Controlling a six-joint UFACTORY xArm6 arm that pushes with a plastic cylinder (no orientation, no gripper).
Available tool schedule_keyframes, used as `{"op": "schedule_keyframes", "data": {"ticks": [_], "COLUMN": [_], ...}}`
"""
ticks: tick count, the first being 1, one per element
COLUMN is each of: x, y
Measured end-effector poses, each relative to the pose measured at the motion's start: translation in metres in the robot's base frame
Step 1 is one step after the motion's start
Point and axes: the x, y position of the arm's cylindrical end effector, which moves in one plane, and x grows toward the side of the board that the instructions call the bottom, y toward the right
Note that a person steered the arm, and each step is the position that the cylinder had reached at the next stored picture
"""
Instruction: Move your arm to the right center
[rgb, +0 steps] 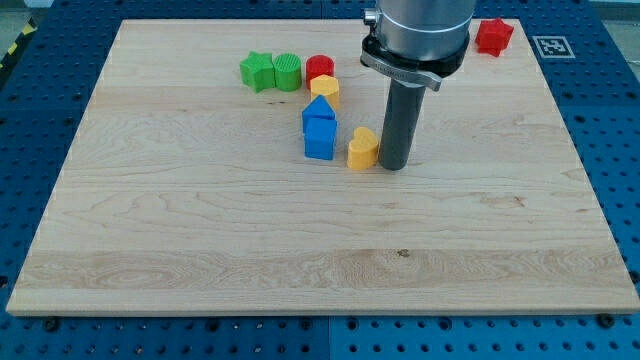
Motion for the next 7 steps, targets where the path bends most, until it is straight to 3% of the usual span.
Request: {"op": "schedule_keyframes", "data": {"ticks": [3, 7], "x": [0.003, 0.019], "y": [0.009, 0.095]}}
